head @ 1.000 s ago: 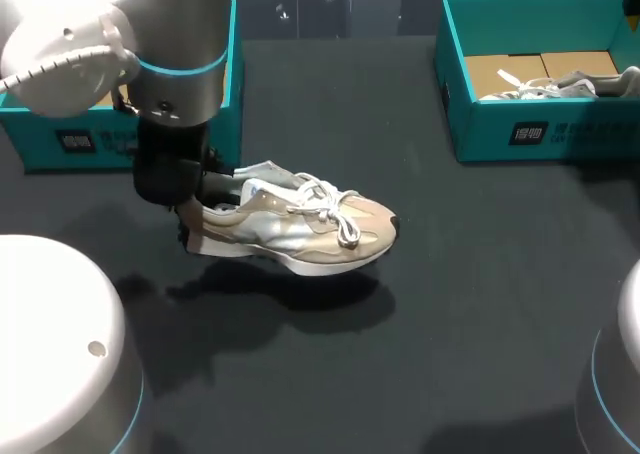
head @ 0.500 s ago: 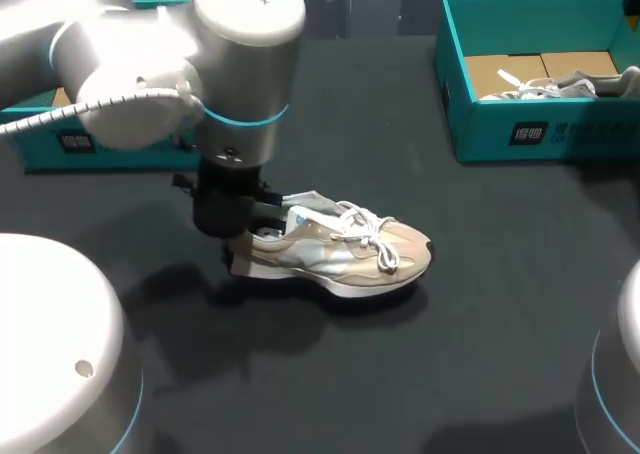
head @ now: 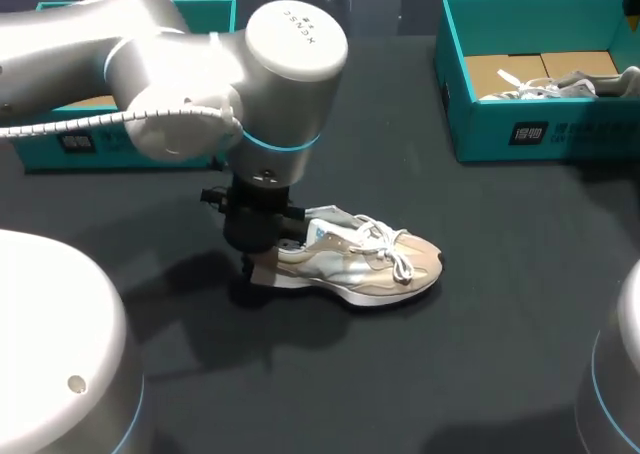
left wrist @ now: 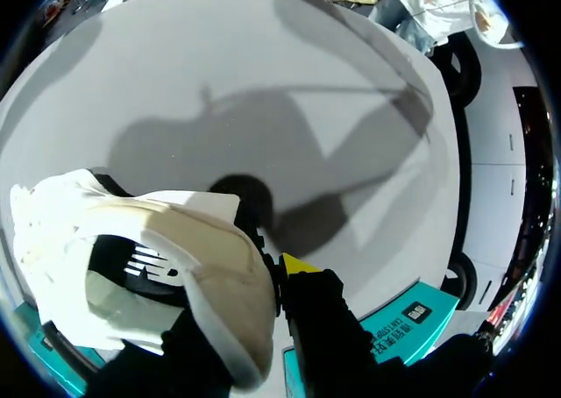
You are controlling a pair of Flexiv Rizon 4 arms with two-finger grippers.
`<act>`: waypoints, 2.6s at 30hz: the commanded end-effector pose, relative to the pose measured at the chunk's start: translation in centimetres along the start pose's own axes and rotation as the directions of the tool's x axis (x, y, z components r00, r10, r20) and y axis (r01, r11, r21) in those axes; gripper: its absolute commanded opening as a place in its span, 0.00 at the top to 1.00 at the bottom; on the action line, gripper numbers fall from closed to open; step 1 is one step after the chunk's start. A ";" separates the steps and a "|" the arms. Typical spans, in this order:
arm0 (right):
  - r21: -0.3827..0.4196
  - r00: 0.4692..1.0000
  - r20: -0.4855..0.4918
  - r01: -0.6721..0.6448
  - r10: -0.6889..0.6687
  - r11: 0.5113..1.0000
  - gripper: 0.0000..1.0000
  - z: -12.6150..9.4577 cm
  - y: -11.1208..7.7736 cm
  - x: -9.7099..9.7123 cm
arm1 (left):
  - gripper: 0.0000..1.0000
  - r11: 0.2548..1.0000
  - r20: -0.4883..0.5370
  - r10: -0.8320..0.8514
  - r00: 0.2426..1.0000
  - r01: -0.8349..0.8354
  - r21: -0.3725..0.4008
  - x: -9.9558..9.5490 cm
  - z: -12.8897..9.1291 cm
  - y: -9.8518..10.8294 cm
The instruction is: Take the shoe out of the shoebox, open the shoe tongue, remove and reinsert the insole, then place the shoe into the shoebox
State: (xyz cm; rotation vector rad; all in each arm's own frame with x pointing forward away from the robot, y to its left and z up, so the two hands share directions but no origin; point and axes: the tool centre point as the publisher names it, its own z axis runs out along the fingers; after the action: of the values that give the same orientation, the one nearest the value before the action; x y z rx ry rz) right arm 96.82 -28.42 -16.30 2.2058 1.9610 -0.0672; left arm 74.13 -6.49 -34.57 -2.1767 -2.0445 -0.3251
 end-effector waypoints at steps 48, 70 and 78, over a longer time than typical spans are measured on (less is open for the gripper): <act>0.001 1.000 0.001 0.000 0.000 1.000 0.00 0.0 0.0 0.0 | 1.00 0.999 0.074 0.004 0.997 0.000 -0.052 -1.5 4.7 0.0; 0.001 1.000 0.001 0.000 0.000 1.000 0.00 0.0 0.0 0.0 | 0.00 1.000 0.258 -0.019 0.966 0.025 -0.017 -0.7 -0.3 -1.0; 0.001 1.000 0.001 0.000 0.000 1.000 0.00 0.0 0.0 0.0 | 0.00 0.997 0.369 -0.078 0.926 0.065 0.048 0.6 -4.1 -2.5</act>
State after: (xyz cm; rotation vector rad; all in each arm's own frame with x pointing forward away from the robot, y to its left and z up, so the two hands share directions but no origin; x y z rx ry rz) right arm 96.82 -28.42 -16.30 2.2058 1.9610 -0.0672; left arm 72.31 -8.67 -32.72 -2.2532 -2.2524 0.0362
